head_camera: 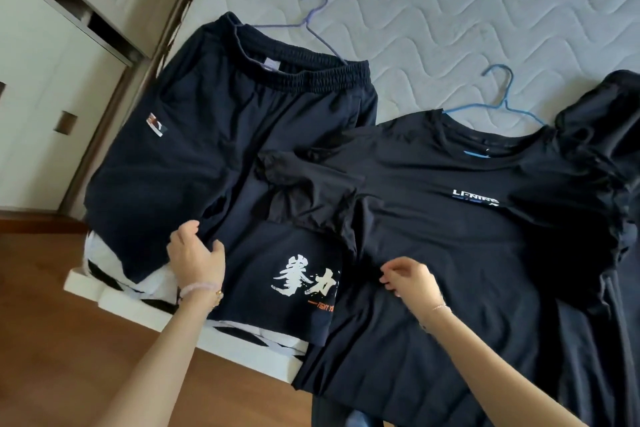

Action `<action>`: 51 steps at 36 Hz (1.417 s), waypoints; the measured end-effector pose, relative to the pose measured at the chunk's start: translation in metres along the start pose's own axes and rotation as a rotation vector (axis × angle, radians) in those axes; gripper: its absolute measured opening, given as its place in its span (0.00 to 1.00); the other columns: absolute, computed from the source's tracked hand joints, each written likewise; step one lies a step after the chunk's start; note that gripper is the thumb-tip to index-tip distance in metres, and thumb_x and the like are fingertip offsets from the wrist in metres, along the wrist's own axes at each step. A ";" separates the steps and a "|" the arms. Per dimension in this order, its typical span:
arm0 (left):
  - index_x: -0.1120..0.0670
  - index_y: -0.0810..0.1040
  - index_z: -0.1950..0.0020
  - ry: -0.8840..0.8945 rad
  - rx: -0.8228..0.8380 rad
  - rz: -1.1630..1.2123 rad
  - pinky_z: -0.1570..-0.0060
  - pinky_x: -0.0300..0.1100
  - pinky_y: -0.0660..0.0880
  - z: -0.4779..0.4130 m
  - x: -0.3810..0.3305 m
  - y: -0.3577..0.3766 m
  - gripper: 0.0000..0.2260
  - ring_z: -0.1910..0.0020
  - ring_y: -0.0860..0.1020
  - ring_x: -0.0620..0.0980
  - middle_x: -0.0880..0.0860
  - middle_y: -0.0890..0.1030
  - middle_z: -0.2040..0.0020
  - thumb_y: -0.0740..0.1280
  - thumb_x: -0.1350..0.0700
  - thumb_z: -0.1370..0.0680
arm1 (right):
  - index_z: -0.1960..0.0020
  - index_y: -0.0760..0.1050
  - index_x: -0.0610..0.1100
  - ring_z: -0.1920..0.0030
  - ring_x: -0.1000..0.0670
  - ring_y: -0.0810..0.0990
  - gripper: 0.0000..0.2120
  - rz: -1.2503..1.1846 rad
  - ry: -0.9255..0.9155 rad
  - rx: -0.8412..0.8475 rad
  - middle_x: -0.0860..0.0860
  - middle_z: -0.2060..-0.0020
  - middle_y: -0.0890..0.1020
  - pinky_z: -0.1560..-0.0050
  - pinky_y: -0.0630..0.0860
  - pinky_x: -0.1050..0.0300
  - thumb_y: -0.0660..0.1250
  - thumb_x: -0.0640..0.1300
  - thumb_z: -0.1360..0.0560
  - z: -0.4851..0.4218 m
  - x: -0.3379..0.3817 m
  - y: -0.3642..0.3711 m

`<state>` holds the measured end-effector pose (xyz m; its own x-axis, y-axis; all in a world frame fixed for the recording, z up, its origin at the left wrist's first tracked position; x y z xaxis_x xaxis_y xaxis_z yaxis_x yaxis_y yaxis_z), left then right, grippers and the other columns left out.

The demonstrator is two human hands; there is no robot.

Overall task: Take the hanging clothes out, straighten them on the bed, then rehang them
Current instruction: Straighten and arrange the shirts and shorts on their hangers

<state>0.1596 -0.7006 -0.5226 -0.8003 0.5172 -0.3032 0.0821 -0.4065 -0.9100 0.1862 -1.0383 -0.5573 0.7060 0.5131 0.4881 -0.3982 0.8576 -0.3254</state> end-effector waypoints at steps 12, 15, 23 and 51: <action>0.63 0.69 0.31 0.226 0.032 0.149 0.35 0.51 0.67 -0.002 -0.151 0.043 0.22 0.34 0.69 0.61 0.62 0.69 0.31 0.67 0.58 0.22 | 0.37 0.73 0.44 0.41 0.47 0.76 0.18 0.328 -0.304 -0.316 0.48 0.43 0.80 0.40 0.71 0.54 0.62 0.39 0.27 -0.088 0.092 -0.133; 0.60 0.70 0.30 0.489 0.072 0.035 0.34 0.49 0.67 -0.013 -0.194 0.051 0.19 0.32 0.69 0.58 0.58 0.71 0.31 0.64 0.57 0.20 | 0.33 0.70 0.43 0.37 0.44 0.72 0.21 0.472 -0.365 -0.353 0.46 0.38 0.76 0.36 0.69 0.51 0.61 0.39 0.26 -0.111 0.108 -0.158; 0.58 0.71 0.32 0.689 0.541 -0.248 0.33 0.52 0.69 -0.038 -0.269 0.108 0.17 0.34 0.70 0.57 0.58 0.70 0.32 0.62 0.51 0.18 | 0.30 0.65 0.42 0.32 0.42 0.65 0.22 0.673 -0.481 -0.410 0.46 0.31 0.68 0.34 0.66 0.48 0.60 0.39 0.24 -0.154 0.128 -0.185; 0.54 0.72 0.53 0.796 0.293 -0.222 0.63 0.46 0.66 -0.085 -0.327 0.103 0.11 0.62 0.74 0.57 0.52 0.76 0.65 0.60 0.47 0.18 | 0.44 0.76 0.40 0.47 0.37 0.77 0.11 0.643 -0.571 -0.544 0.41 0.45 0.75 0.51 0.71 0.50 0.59 0.34 0.24 -0.213 0.192 -0.230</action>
<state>0.4805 -0.8479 -0.5411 -0.1184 0.9351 -0.3341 -0.2698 -0.3541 -0.8954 0.5383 -1.1445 -0.5608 0.0107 0.9335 0.3584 -0.1834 0.3542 -0.9170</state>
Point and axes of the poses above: each hand's wrist, its own z-axis away from the middle knuckle, its own y-axis out of the palm, x = y × z, the point moved 3 cm from there along -z, towards the middle knuckle
